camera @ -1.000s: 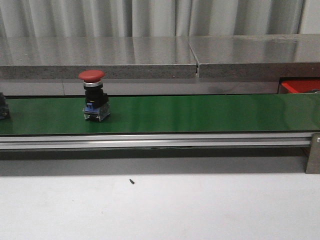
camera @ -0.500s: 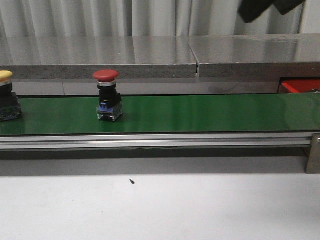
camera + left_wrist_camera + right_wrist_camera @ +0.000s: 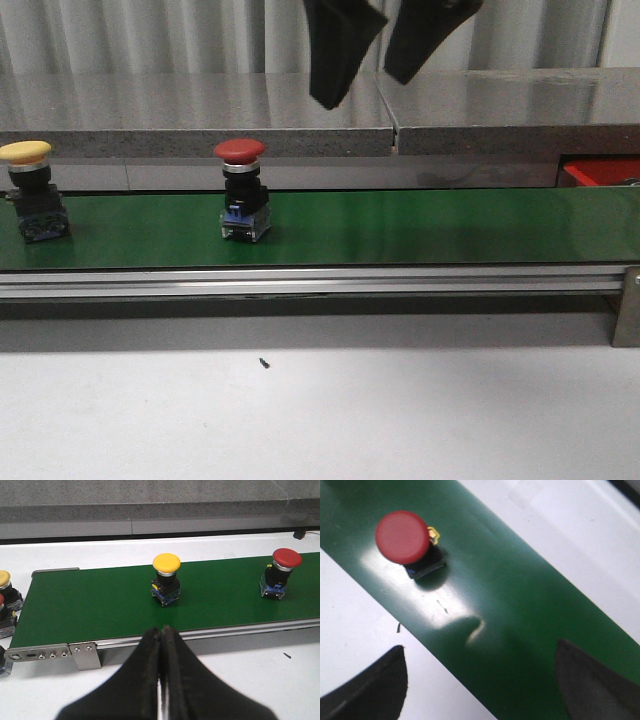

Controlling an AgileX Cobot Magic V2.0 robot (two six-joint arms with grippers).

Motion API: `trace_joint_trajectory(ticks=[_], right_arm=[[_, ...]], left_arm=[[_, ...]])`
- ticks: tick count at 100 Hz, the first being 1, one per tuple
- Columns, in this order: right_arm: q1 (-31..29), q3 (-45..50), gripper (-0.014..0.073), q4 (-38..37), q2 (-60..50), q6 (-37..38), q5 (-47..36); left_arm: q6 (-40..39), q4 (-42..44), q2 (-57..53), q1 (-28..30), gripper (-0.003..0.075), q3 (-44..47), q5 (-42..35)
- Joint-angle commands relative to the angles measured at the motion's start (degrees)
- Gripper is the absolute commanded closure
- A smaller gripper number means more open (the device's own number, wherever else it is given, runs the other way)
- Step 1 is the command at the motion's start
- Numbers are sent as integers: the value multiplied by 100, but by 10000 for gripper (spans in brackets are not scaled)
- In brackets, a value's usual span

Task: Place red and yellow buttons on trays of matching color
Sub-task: 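Grasp the red button off the belt with the right gripper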

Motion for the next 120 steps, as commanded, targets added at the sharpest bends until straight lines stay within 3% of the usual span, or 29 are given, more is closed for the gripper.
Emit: trace_joint_trajectory(ticks=[1,51,58,65,80,120], right_arm=[[0,-526,-3,321,135,-425,79],[0,-1380,-1,1092,1500,-822,-210],[0,-1380,41,1081,1561,-822,-347],[0,-1380,143,1061,1583,-826,-402],[-19,-1380,431,940,1583,-826,-319],[-392,-1070,455,938,1003,-607,-321]], left_arm=[[-21,-49,33,-50,739,-159,-410],[-21,-49,33,-50,739,-159,-410],[-21,-49,33,-50,739,-159,-410],[-21,-49,33,-50,739,-159,-410],[-21,-49,33,-50,739,-159,-410],[-21,-49,33,-50,739,-159,-410]])
